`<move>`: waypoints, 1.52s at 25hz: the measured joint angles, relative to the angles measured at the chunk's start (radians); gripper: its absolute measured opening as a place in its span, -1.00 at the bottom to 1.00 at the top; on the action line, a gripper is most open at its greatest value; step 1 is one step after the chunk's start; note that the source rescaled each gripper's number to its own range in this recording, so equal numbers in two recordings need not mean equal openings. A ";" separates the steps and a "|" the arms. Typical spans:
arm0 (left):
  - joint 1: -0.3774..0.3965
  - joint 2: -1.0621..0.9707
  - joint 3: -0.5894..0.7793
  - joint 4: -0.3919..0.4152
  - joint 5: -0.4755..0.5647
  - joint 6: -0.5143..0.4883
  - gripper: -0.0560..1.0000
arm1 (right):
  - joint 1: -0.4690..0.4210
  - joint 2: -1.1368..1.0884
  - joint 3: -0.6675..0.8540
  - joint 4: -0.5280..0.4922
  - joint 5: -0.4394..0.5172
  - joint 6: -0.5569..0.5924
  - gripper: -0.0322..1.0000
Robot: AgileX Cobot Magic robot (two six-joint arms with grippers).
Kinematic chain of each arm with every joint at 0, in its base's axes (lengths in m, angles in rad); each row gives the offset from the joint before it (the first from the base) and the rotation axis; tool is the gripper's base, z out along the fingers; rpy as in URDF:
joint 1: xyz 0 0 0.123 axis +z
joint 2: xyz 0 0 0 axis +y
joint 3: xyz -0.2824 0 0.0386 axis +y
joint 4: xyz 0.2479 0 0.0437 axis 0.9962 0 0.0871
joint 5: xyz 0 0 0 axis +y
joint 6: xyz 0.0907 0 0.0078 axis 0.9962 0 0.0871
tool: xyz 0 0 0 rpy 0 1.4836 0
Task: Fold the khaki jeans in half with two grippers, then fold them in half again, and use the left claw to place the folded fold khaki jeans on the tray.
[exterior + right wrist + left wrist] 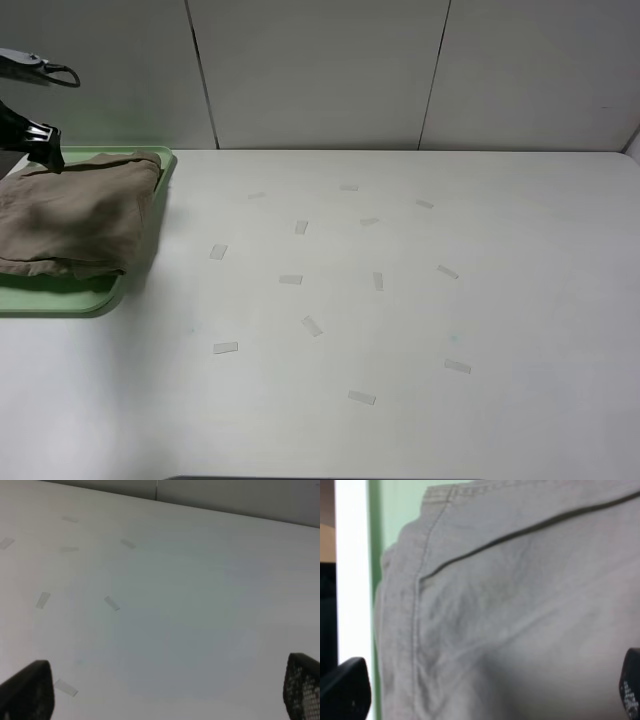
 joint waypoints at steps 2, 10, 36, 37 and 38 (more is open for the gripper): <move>-0.013 -0.019 -0.014 -0.028 0.037 -0.003 0.99 | 0.000 0.000 0.000 0.000 0.000 0.000 1.00; -0.107 -0.126 -0.022 -0.059 0.175 -0.004 0.99 | 0.000 0.000 0.000 0.000 0.000 0.000 1.00; -0.289 -0.586 -0.001 -0.162 0.578 -0.094 0.95 | 0.000 0.000 0.000 0.002 0.000 0.000 1.00; -0.289 -0.606 0.003 -0.169 0.589 -0.098 0.95 | 0.000 0.000 0.000 0.002 0.000 0.000 1.00; -0.289 -0.630 0.004 -0.169 0.598 -0.102 0.94 | 0.000 0.000 0.000 0.002 0.000 0.000 1.00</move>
